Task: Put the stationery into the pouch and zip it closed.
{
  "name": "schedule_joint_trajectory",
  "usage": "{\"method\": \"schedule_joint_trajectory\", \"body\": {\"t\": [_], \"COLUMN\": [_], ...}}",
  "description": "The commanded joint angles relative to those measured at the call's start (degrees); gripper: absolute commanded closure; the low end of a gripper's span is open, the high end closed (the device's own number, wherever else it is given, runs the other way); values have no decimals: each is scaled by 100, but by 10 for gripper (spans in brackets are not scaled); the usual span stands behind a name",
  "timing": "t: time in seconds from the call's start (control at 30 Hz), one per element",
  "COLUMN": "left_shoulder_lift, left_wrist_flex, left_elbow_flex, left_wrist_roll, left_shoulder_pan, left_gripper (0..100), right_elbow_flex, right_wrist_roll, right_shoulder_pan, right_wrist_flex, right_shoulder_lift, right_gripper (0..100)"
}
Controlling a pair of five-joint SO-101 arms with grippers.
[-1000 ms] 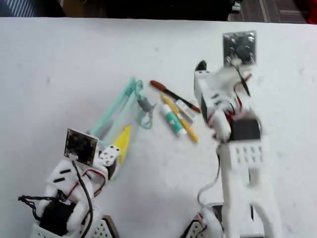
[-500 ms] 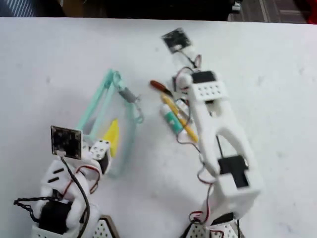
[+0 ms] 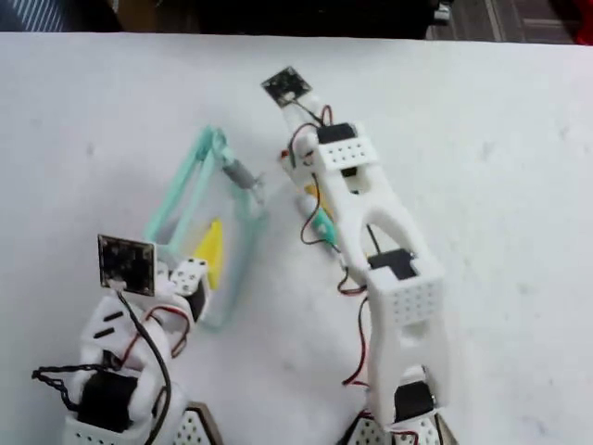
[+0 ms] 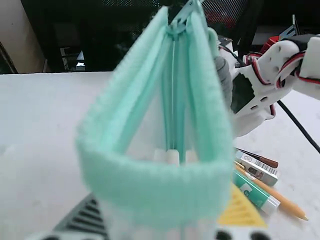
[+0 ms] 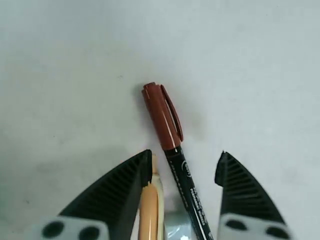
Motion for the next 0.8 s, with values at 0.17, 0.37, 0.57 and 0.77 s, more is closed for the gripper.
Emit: {"method": "schedule_joint_trajectory", "body": {"t": [0.17, 0.37, 0.57, 0.77], "left_shoulder_lift": [22, 22, 22, 22], "left_wrist_flex": [-62, -62, -62, -62], "left_elbow_flex": [18, 18, 18, 9], "left_wrist_roll": [88, 88, 88, 88], "left_shoulder_pan": [-4, -4, 4, 4], "left_gripper": [838, 838, 838, 838], "right_elbow_flex": [-774, -1073, -1521, -1864], "right_wrist_roll": [53, 53, 53, 53], "right_shoulder_pan": [-4, 101, 347, 365], "right_wrist_flex": [180, 180, 180, 215], "right_shoulder_lift": [453, 831, 1288, 1587], "right_gripper": [801, 801, 908, 971]}}
